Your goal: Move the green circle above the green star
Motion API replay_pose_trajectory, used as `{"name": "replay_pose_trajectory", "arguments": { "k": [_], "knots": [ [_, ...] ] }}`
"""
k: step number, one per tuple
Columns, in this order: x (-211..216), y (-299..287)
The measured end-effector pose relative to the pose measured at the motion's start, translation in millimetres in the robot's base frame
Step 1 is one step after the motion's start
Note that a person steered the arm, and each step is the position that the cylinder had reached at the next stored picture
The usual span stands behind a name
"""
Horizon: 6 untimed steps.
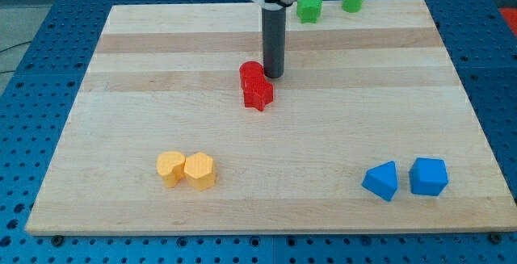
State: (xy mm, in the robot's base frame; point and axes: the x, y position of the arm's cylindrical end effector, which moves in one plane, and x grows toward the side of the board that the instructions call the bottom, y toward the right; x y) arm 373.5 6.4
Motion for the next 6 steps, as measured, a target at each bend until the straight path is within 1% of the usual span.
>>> {"name": "replay_pose_trajectory", "arguments": {
  "k": [1,2,3,4,5,6],
  "knots": [
    [1,4],
    [-24,49],
    [-79,96],
    [-106,187],
    [-142,220],
    [-180,214]
  ]
}}
